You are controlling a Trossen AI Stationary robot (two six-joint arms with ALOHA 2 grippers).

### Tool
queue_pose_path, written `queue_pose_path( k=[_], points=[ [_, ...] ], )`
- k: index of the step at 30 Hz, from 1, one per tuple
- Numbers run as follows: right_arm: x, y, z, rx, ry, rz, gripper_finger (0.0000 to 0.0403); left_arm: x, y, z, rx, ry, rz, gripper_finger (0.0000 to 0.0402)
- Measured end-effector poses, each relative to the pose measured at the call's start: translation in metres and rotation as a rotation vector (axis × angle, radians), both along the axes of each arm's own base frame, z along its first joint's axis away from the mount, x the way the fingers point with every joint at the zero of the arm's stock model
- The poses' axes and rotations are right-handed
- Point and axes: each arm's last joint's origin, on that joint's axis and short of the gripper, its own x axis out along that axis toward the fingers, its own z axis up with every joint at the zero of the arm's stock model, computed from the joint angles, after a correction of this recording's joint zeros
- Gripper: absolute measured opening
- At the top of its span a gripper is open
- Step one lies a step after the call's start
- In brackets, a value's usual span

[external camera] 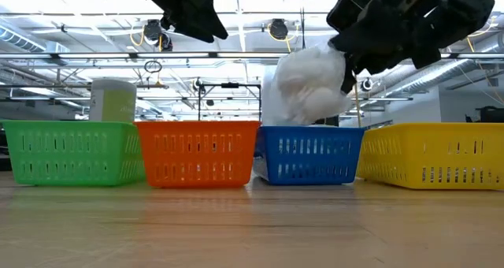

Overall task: Pick & Place Travel size toiletries
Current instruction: Put the cotton pack into the blue basket

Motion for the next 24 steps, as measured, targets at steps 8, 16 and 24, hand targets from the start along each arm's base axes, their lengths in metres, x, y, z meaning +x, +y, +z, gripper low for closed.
queue_pose_path(
  k=[8,16,24],
  points=[
    [-0.002,-0.007,-0.011,-0.094,0.105,-0.197,0.0199,-0.001,0.000,-0.001,0.000,0.014,0.000,0.0273],
    [-0.002,-0.015,-0.014,-0.256,0.116,-0.391,0.0199,-0.001,0.000,-0.002,-0.006,0.017,0.003,0.0273],
    [0.002,-0.013,-0.004,-0.358,-0.030,-0.352,0.0199,-0.001,0.000,-0.002,-0.007,0.016,0.004,0.0273]
  ],
)
